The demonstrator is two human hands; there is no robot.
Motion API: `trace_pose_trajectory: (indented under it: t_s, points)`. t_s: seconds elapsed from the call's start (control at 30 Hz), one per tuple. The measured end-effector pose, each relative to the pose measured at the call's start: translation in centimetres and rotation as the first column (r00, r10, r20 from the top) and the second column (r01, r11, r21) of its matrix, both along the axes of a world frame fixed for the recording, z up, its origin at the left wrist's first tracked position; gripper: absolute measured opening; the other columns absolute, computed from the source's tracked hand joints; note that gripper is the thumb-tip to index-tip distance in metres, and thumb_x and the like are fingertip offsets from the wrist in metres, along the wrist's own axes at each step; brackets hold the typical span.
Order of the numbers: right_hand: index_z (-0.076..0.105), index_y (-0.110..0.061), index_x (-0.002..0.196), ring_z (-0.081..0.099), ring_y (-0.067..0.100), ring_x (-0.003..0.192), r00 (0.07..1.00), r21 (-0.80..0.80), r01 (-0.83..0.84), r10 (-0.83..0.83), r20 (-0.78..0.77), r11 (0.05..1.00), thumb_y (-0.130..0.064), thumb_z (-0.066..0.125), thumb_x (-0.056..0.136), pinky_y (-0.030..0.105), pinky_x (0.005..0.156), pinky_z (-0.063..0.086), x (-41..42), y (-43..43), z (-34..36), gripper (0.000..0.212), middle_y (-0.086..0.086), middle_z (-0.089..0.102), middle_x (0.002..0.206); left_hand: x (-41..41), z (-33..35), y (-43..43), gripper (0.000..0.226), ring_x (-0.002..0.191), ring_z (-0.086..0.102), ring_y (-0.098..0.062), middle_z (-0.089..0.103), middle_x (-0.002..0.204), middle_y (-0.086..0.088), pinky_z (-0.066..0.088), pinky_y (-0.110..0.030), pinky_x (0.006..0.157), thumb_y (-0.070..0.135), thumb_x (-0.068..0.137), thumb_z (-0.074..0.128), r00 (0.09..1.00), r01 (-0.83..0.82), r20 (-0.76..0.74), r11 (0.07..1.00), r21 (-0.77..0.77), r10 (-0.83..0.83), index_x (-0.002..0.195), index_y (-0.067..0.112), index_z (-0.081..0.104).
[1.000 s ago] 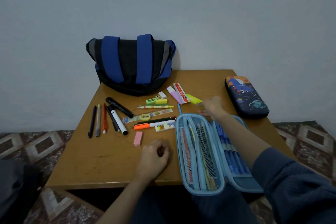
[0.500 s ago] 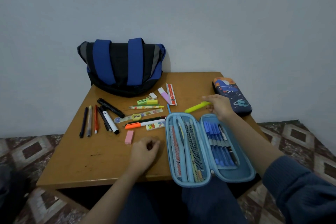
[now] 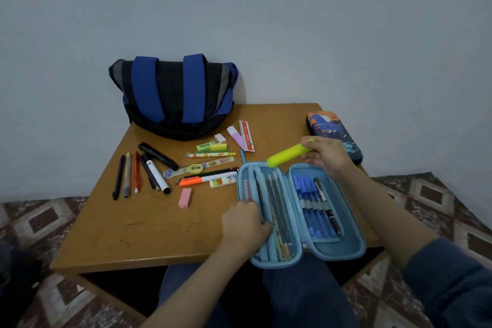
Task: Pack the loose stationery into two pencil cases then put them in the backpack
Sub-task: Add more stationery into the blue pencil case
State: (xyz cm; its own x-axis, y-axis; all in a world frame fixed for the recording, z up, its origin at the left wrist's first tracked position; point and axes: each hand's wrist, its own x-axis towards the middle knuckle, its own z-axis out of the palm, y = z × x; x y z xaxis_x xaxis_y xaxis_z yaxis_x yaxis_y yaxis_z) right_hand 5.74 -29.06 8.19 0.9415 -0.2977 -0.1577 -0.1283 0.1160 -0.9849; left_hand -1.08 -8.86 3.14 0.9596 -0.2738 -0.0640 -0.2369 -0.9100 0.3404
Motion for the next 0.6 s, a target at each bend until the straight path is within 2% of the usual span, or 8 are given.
trace_pose_trajectory:
  t_s: [0.1,0.2,0.27,0.33,0.47,0.6]
  points:
    - [0.057,0.000,0.105,0.059,0.010,0.040,0.995,-0.013,-0.092,0.091,-0.033,0.996,0.005,0.059,0.086,0.017,0.043,0.049,-0.6,0.0,-0.3,0.020,0.013,0.060,0.075,0.2,0.3,0.2,0.025,0.078,0.063,-0.018,0.064,0.084,-0.002,0.055,-0.030,0.070,0.037,0.085,0.056,0.999,-0.021,-0.041,0.999,-0.047,0.019,0.082,0.012,0.061]
    - [0.053,-0.002,0.099,0.059,0.010,0.041,0.994,0.026,-0.104,0.105,-0.036,0.994,0.007,0.058,0.085,0.018,0.043,0.049,-0.6,0.1,-0.7,0.017,0.012,0.060,0.075,1.0,0.3,1.2,0.024,0.071,0.063,-0.017,0.066,0.076,-0.003,0.055,-0.030,0.068,0.031,0.087,0.056,0.989,-0.059,-0.145,0.976,-0.211,0.028,0.076,0.011,0.064]
    - [0.052,-0.004,0.096,0.057,0.008,0.042,0.988,0.044,-0.146,0.148,-0.049,0.988,0.006,0.056,0.087,0.018,0.043,0.047,-0.5,0.3,-0.8,0.014,0.010,0.058,0.073,1.4,0.1,1.9,0.023,0.072,0.063,-0.016,0.065,0.076,-0.002,0.053,-0.032,0.072,0.023,0.088,0.057,0.971,-0.090,-0.240,0.932,-0.350,0.003,0.067,0.015,0.061]
    - [0.053,-0.006,0.090,0.053,0.007,0.040,0.974,0.040,-0.212,0.214,-0.070,0.977,0.007,0.052,0.088,0.017,0.041,0.043,-0.4,0.8,-0.9,0.013,0.010,0.054,0.071,1.5,0.0,2.5,0.027,0.082,0.064,-0.020,0.066,0.082,-0.005,0.052,-0.034,0.079,0.016,0.089,0.056,0.951,-0.127,-0.307,0.876,-0.464,-0.024,0.062,0.017,0.057]
    - [0.054,-0.007,0.088,0.048,0.008,0.044,0.920,-0.066,-0.375,0.362,-0.147,0.925,0.009,0.048,0.090,0.017,0.042,0.038,-0.5,2.5,-1.6,0.017,0.010,0.052,0.071,1.3,0.0,3.0,0.028,0.077,0.057,-0.013,0.062,0.079,-0.005,0.047,-0.030,0.076,0.012,0.088,0.058,0.937,-0.164,-0.346,0.806,-0.569,-0.053,0.061,0.016,0.056]
    - [0.054,-0.010,0.091,0.050,0.008,0.049,0.854,-0.218,-0.515,0.473,-0.217,0.829,0.001,0.048,0.093,0.017,0.044,0.039,-0.7,4.5,-2.7,0.013,0.013,0.054,0.075,1.2,0.0,3.0,0.034,0.067,0.052,-0.009,0.057,0.067,0.003,0.040,-0.021,0.064,0.012,0.086,0.059,0.941,-0.177,-0.336,0.788,-0.590,-0.040,0.054,0.020,0.054]
